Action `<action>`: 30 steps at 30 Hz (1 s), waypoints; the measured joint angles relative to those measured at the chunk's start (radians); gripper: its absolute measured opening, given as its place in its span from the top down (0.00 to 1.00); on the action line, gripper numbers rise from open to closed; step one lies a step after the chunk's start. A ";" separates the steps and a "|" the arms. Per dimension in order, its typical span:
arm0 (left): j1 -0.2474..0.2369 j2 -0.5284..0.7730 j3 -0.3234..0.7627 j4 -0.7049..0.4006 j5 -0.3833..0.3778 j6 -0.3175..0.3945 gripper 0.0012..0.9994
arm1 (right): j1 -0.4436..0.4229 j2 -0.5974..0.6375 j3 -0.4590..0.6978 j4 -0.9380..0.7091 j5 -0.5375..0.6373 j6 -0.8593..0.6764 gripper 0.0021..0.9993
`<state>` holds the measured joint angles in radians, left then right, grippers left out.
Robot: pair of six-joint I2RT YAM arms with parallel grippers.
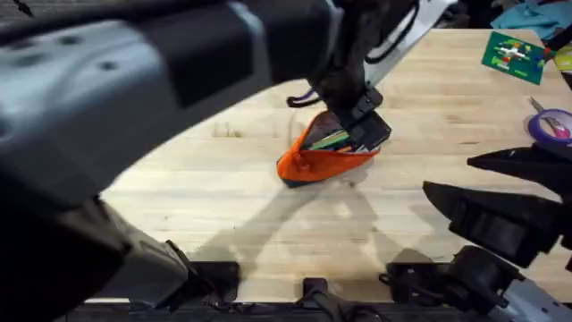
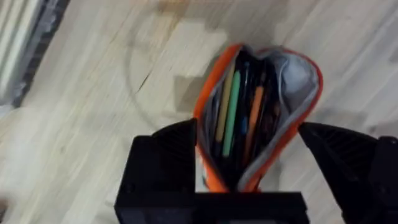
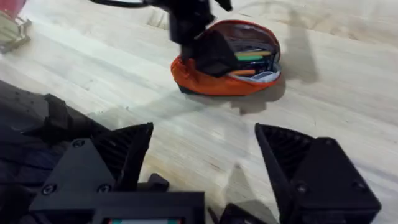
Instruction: Unzip the bag, pick up the pens from the table one at a time and place them inside, then zip the bag closed.
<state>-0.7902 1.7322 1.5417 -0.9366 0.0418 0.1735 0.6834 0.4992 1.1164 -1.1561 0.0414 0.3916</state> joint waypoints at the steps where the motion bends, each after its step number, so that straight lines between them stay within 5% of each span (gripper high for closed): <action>1: 0.005 -0.016 0.000 -0.015 0.000 0.015 0.01 | 0.000 0.000 0.000 0.000 0.000 0.000 0.00; 13: 0.094 -0.157 0.001 -0.206 0.004 0.186 0.01 | 0.000 0.000 0.000 0.000 0.023 0.000 0.00; 23: 0.188 -0.253 0.001 -0.336 0.100 0.393 0.00 | 0.000 0.000 0.000 0.000 0.026 -0.023 0.00; 28: 0.259 -0.273 0.004 -0.382 0.123 0.458 0.00 | 0.000 0.000 0.000 0.000 0.026 -0.026 0.00; 30: 0.324 -0.273 0.006 -0.450 0.181 0.552 0.00 | 0.000 0.000 0.000 0.000 0.026 -0.026 0.00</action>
<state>-0.4659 1.4593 1.5475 -1.3871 0.2224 0.7258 0.6834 0.4992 1.1164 -1.1564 0.0673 0.3653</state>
